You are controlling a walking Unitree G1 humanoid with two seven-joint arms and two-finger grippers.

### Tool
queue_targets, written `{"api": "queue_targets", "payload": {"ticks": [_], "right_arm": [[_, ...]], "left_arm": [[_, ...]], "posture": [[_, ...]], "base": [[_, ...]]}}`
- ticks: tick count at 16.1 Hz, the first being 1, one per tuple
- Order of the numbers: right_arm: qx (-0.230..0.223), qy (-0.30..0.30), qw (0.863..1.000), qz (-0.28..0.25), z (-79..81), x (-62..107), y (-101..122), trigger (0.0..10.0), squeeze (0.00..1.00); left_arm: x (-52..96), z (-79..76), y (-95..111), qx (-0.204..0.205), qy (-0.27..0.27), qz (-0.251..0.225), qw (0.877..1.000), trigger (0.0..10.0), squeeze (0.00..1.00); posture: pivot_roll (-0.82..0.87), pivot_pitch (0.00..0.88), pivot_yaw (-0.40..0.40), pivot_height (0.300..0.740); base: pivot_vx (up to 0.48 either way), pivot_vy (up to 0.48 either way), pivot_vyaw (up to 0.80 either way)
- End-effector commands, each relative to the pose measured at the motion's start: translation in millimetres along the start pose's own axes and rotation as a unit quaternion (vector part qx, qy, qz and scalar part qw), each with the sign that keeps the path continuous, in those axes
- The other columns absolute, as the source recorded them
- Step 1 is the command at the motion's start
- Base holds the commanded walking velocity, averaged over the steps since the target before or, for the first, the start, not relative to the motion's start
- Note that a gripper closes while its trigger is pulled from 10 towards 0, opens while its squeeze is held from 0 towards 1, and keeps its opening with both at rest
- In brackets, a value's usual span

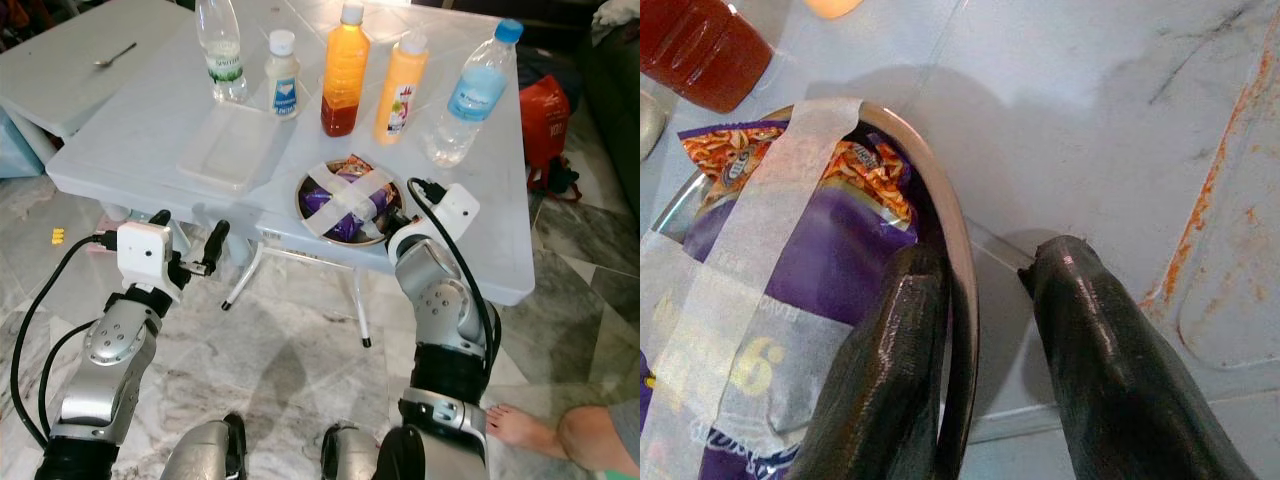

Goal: Restocking fridge

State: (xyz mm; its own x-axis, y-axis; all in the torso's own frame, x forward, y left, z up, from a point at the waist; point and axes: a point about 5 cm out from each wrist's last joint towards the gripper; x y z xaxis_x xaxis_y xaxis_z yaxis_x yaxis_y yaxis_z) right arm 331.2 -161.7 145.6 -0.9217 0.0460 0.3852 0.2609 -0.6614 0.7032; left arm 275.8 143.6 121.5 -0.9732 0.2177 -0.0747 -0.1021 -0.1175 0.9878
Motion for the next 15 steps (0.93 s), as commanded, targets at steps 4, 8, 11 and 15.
{"api": "queue_targets", "payload": {"ticks": [4, 8, 11, 15], "right_arm": [[-0.001, 0.028, 0.999, 0.028, 10.2, -7.2, -3, 10.0, 1.0], [-0.011, 0.029, 0.997, 0.068, 6.7, -12.1, -14, 10.0, 0.0], [-0.005, 0.022, 0.995, 0.099, -1.0, -14.9, -22, 7.9, 0.0], [0.019, -0.032, 0.989, 0.142, -23.8, -20.0, -33, 0.0, 0.0]], "left_arm": [[1.7, -1.6, -2, -0.002, -0.002, 0.004, 1.0, 10.0, 0.0], [2.9, -1.9, -3, -0.003, -0.002, 0.006, 1.0, 10.0, 0.0], [3.3, -2.2, -3, -0.004, -0.002, 0.007, 1.0, 10.0, 0.0], [5.3, -1.2, -3, -0.004, 0.003, 0.008, 1.0, 10.0, 0.0]], "posture": [[0.02, 0.154, -0.022, 0.74], [0.02, 0.159, -0.028, 0.74], [0.02, 0.161, -0.028, 0.74], [0.03, 0.167, -0.041, 0.74]], "base": [[0.0, 0.0, 0.0], [0.0, 0.0, 0.0], [0.0, 0.0, 0.0], [0.0, 0.0, 0.0]]}}
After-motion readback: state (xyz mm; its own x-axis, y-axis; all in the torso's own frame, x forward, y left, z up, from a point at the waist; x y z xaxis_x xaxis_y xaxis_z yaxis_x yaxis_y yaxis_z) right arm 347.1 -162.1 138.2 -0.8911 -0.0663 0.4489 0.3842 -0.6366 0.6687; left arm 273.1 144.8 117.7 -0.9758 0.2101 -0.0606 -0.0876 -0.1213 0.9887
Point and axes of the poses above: a point about 5 cm out from each wrist's last joint towards the gripper, its own x axis pointing back from the gripper into the wrist, its own y axis along the axis of the wrist's last joint, z = x × y, and after that the axes turned 2 degrees about -x, right-handed
